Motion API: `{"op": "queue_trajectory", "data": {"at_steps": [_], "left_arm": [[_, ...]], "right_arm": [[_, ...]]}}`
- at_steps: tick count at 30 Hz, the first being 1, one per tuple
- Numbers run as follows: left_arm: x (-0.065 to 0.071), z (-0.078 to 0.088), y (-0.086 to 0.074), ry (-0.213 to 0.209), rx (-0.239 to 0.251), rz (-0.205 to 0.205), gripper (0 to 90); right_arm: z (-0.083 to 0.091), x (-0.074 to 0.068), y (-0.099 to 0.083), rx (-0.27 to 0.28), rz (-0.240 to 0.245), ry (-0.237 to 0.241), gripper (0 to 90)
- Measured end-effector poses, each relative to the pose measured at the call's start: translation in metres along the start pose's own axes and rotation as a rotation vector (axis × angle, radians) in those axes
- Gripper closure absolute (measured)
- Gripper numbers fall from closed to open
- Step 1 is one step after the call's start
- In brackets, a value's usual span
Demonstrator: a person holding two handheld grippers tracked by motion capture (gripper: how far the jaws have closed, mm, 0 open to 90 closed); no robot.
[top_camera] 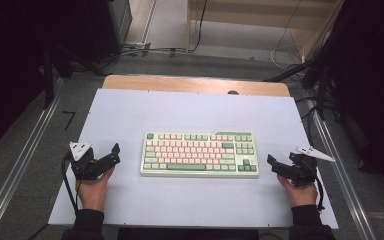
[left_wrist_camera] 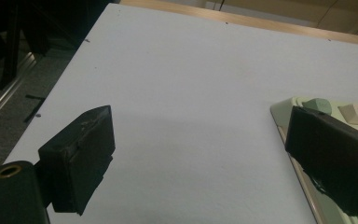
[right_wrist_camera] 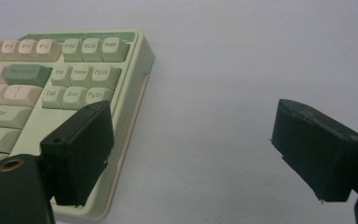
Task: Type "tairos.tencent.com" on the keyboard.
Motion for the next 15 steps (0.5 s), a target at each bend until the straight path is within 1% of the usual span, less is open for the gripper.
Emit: {"op": "queue_trajectory", "data": {"at_steps": [2, 12, 15], "left_arm": [[-0.0002, 0.0, -0.0001, 0.001, 0.0, 0.0, 8.7], [0.0021, 0.0008, 0.0006, -0.006, 0.004, -0.001, 8.7], [0.0044, 0.0009, -0.0004, -0.011, -0.002, -0.006, 8.7]], "right_arm": [[-0.0003, -0.0009, 0.0001, 0.001, 0.008, 0.004, 11.4], [-0.0017, -0.0061, 0.0003, -0.003, 0.014, 0.013, 11.4], [-0.0027, -0.009, 0.0006, -0.004, 0.02, 0.018, 11.4]]}}
Point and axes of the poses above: each handheld gripper's, and its own axes: z roughly backward along the jaws, y roughly out of its top, x roughly to its right, the point moved 10 cm from there along -z, roughly forward along the jaws, and after that the axes turned 1 degree about -z, right-handed, at the moved point
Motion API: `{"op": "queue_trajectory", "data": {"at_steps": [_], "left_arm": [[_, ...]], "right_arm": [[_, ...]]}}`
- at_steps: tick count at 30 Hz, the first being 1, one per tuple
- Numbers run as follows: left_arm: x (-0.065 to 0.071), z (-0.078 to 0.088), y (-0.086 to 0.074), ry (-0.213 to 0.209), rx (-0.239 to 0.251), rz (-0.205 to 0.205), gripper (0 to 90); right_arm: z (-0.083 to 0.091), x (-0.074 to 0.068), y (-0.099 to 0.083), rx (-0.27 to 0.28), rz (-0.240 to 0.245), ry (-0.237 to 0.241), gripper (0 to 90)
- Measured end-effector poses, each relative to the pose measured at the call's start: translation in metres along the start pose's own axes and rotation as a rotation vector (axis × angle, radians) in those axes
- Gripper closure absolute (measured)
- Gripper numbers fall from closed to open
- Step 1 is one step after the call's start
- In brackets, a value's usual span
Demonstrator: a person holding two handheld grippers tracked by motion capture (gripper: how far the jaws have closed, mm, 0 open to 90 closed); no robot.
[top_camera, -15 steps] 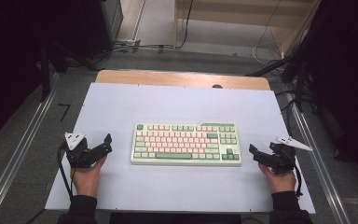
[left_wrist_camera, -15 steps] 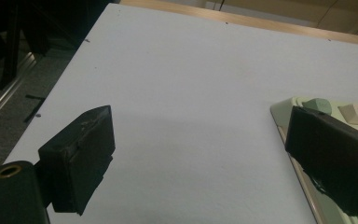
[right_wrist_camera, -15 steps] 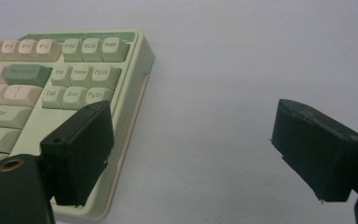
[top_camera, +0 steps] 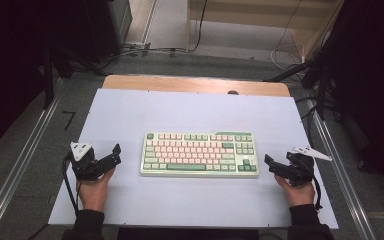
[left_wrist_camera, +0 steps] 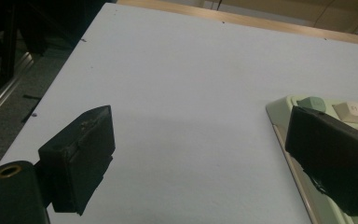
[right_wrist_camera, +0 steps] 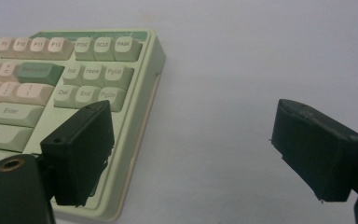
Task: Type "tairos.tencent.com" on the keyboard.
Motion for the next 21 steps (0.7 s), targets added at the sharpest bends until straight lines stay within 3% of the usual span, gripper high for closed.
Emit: {"op": "queue_trajectory", "data": {"at_steps": [21], "left_arm": [[0.023, 0.0, -0.002, -0.053, -0.011, -0.038, 8.8]], "right_arm": [[-0.004, -0.025, 0.003, 0.002, 0.041, 0.043, 11.4]]}}
Point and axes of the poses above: each handheld gripper's, and its own axes: z roughly backward along the jaws, y roughly out of its top, x roughly to its right, the point moved 10 cm from there along -z, roughly forward along the jaws, and after that the axes turned 1 degree about -z, right-handed, at the moved point
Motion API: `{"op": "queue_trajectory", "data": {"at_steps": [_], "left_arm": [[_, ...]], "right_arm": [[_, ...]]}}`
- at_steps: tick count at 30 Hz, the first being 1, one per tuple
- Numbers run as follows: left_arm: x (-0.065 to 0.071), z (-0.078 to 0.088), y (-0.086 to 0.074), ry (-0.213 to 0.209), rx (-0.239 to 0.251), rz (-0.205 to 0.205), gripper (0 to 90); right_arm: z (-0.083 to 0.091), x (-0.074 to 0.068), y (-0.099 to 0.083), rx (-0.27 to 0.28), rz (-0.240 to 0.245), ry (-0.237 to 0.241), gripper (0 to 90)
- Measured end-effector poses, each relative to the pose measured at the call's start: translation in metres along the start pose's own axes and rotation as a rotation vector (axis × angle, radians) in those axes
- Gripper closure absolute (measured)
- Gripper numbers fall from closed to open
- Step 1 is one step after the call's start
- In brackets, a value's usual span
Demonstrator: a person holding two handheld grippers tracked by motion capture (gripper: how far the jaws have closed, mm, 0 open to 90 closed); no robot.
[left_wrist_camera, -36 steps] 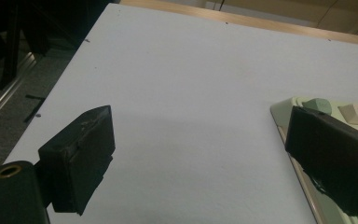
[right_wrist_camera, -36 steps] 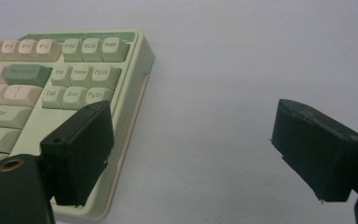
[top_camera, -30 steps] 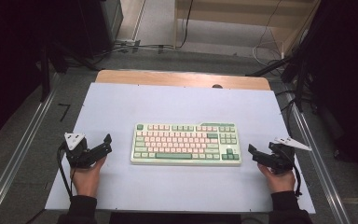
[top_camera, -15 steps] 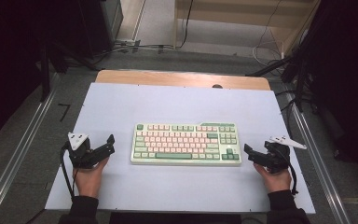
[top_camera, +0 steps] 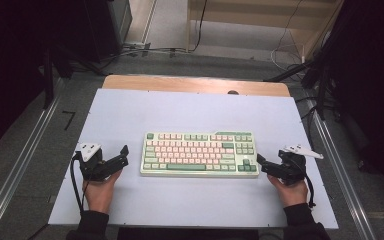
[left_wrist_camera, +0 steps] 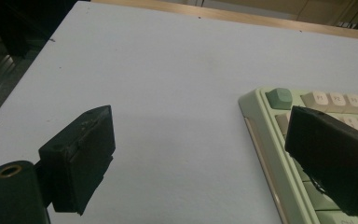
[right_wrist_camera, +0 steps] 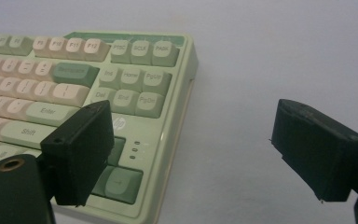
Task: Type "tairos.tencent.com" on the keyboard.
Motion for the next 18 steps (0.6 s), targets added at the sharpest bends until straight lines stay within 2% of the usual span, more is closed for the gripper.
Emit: {"op": "queue_trajectory", "data": {"at_steps": [17, 18], "left_arm": [[0.021, -0.002, -0.004, -0.036, -0.013, -0.038, 10.6], [0.023, -0.002, -0.004, -0.041, -0.015, -0.04, 10.7]], "right_arm": [[-0.002, -0.015, 0.004, 0.008, 0.01, 0.032, 11.2], [-0.001, -0.017, 0.007, 0.007, 0.01, 0.038, 9.0]]}}
Point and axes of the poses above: each handheld gripper's, and its own axes: z roughly backward along the jaws, y roughly out of its top, x roughly to its right, the point moved 10 cm from there along -z, roughly forward along the jaws, and after that the axes turned 1 degree about -z, right-handed, at the moved point
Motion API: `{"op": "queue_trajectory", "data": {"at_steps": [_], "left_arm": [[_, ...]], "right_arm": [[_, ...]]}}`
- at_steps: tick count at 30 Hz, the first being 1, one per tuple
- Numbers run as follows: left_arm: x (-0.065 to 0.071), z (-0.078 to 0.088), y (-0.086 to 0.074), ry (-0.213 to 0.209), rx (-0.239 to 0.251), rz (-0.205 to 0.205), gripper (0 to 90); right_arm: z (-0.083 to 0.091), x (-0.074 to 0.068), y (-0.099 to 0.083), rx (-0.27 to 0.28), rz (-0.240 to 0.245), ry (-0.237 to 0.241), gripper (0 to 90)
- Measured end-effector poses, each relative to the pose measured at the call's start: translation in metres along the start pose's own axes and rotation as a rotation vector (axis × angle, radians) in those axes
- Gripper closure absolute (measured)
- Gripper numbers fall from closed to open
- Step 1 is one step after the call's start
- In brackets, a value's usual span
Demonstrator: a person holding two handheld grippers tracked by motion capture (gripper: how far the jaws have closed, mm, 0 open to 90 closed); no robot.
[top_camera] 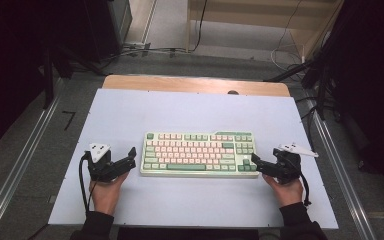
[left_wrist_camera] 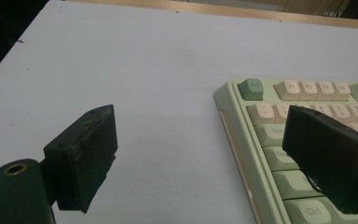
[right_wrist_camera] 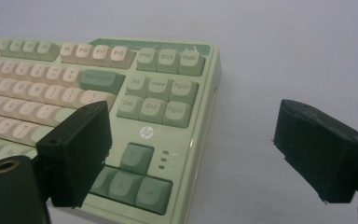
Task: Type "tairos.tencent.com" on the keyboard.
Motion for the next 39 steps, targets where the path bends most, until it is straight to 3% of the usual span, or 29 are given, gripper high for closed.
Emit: {"op": "queue_trajectory", "data": {"at_steps": [4, 8, 17, 29, 39], "left_arm": [[0.001, 0.0, 0.001, -0.004, 0.003, 0.001, 10.7], [0.001, 0.001, 0.001, 0.0, 0.006, 0.0, 10.6], [0.004, 0.0, 0.002, -0.007, 0.007, -0.001, 10.7], [0.013, -0.002, 0.003, -0.022, 0.011, -0.009, 10.7], [0.017, -0.005, 0.004, -0.034, 0.005, -0.001, 10.7]], "right_arm": [[0.006, -0.006, 0.009, 0.027, -0.021, 0.031, 7.9], [0.007, -0.01, 0.01, 0.024, -0.011, 0.055, 5.6], [0.004, -0.014, 0.012, 0.021, -0.013, 0.064, 5.1], [-0.009, -0.029, 0.009, -0.033, 0.02, 0.093, 5.2], [-0.014, -0.036, 0.011, -0.028, 0.031, 0.099, 5.5]]}}
Point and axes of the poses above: each handheld gripper's, and its own axes: z roughly backward along the jaws, y roughly out of its top, x roughly to its right, the point moved 10 cm from there along -z, roughly forward along the jaws, and after that the axes turned 1 degree about -z, right-handed, at the moved point
